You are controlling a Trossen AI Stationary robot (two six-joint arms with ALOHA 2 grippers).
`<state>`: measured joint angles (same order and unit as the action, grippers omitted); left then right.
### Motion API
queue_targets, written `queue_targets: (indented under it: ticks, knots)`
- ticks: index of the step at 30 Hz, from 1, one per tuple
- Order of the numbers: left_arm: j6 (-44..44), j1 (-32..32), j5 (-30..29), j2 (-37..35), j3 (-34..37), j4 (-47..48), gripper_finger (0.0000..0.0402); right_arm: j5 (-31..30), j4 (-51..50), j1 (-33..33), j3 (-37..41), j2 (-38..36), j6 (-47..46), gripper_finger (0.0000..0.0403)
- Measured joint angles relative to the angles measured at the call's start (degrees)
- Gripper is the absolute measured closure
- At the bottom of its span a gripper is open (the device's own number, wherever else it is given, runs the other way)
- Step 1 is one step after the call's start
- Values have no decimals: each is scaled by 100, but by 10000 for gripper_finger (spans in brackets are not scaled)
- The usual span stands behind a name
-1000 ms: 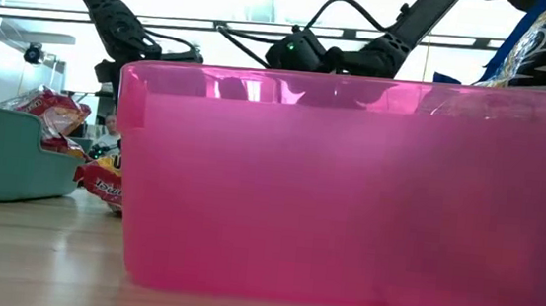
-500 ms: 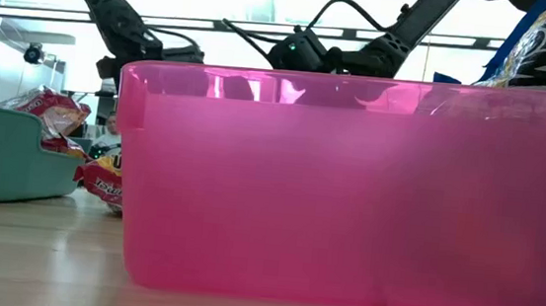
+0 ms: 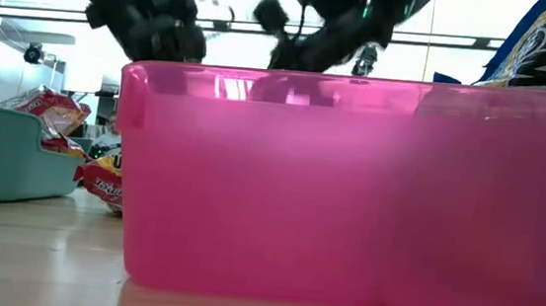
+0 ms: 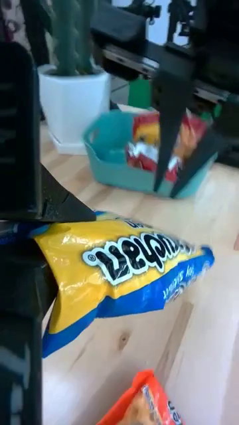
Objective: Sort Maruchan noodles
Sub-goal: Put the top left blue noodle pack into the red bin
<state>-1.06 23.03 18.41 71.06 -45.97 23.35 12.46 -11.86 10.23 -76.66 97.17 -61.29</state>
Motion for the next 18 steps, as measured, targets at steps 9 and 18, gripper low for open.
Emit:
queue_targets:
  ticks: [9, 18]
  knots:
    - [-2, 0, 7, -851, -373, -728, 365, 331, -2067, -460, -1402, -603, -280, 391]
    - [604, -123, 12, -1253, -753, -828, 365, 722, -2584, -1523, -2357, -562, -1380, 391]
